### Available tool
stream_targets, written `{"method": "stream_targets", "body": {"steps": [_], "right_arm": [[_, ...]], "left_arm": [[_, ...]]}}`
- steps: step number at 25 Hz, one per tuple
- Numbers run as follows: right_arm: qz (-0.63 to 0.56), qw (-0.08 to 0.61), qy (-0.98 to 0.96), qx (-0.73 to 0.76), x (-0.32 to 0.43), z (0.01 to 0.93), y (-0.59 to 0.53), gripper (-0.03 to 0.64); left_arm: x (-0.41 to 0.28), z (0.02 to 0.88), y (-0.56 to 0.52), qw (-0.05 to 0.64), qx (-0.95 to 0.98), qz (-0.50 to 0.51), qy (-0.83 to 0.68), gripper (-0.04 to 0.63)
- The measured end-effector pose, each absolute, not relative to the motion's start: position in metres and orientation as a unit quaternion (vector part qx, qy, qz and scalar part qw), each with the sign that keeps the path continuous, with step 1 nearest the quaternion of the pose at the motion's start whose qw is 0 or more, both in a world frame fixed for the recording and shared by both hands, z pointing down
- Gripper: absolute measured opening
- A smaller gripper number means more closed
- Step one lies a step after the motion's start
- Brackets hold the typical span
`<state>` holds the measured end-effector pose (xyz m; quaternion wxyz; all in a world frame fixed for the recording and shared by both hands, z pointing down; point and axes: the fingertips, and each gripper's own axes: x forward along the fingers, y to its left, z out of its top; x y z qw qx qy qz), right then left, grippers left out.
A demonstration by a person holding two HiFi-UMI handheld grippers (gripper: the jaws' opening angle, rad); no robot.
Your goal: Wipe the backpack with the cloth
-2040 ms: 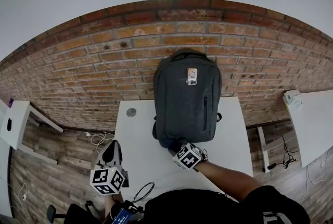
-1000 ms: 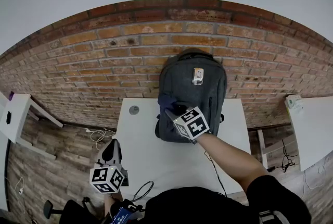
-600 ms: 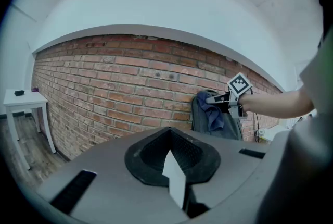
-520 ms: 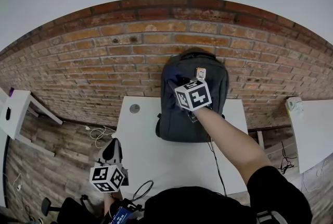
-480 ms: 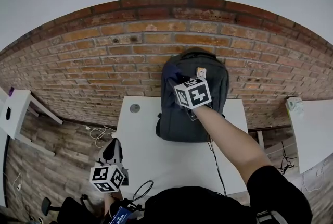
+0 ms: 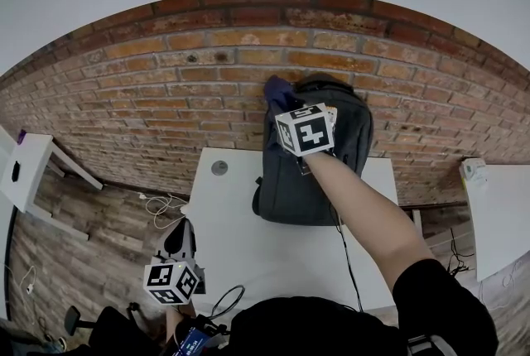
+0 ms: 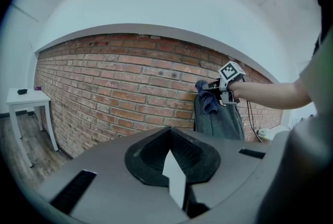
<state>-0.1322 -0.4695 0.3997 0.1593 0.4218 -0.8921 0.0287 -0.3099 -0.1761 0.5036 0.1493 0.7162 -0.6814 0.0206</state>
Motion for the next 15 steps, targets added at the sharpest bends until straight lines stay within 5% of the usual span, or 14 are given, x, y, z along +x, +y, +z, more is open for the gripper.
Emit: {"method": "stream_targets", "body": {"steps": [15], "right_arm": [[0.109, 0.179, -0.895, 0.393, -0.167, 0.449, -0.444, 0.086]], "left_arm": [[-0.304, 0.503, -0.179, 0.149, 0.721, 0.024, -0.676, -0.006]]}}
